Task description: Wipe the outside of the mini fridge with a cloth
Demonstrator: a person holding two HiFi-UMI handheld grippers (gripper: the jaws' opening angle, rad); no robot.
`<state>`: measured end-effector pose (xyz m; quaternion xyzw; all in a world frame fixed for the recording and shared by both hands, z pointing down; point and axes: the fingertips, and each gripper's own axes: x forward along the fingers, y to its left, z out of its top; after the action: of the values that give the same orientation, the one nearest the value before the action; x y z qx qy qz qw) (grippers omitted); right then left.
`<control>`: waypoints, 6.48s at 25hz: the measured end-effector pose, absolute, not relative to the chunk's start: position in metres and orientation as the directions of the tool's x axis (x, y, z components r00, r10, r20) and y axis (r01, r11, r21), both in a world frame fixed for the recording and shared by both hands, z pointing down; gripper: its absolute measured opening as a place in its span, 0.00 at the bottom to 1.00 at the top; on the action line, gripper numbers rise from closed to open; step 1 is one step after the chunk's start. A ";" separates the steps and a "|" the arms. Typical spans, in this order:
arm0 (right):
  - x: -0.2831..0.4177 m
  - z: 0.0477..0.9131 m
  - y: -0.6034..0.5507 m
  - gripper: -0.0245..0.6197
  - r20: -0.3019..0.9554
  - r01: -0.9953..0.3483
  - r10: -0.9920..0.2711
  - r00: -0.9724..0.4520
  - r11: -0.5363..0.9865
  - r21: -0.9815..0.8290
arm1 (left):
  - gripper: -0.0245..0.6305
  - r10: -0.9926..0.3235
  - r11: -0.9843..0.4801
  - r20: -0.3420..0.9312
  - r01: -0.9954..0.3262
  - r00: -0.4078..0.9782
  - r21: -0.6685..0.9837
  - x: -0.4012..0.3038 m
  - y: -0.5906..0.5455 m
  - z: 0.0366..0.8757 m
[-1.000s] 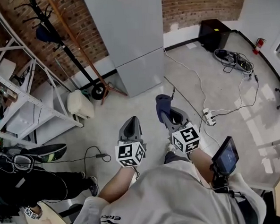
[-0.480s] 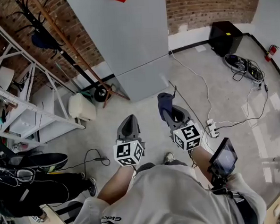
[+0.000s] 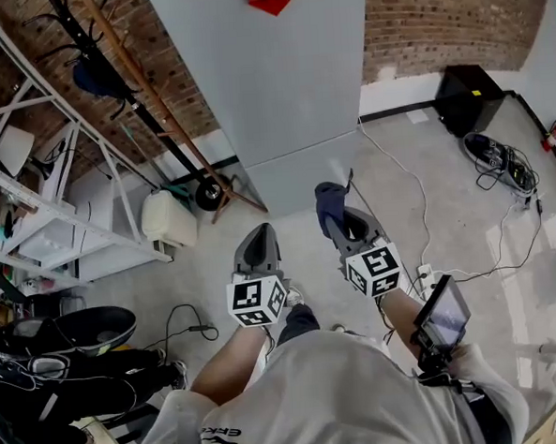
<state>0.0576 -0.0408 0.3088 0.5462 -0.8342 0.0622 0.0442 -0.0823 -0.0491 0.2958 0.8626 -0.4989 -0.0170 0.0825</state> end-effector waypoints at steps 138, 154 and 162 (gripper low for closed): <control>-0.147 0.011 -0.452 0.17 -0.127 -0.805 -0.818 -0.561 0.502 0.317 | 0.04 -0.889 -0.395 -0.297 -0.912 0.348 0.113 -0.189 -0.393 0.065; -0.070 0.018 -0.455 0.17 -0.133 -0.864 -0.894 -0.428 0.361 0.351 | 0.04 -0.843 -0.500 -0.288 -0.860 0.455 0.103 -0.139 -0.401 0.069; 0.017 0.020 -0.446 0.17 -0.136 -0.883 -0.929 -0.345 0.272 0.384 | 0.04 -0.791 -0.588 -0.278 -0.802 0.545 0.100 -0.060 -0.403 0.071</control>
<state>0.0168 -0.4458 0.0198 0.5693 -0.7954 -0.1999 0.0577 -0.0601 -0.4031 0.0708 0.8788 -0.4533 -0.1481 -0.0195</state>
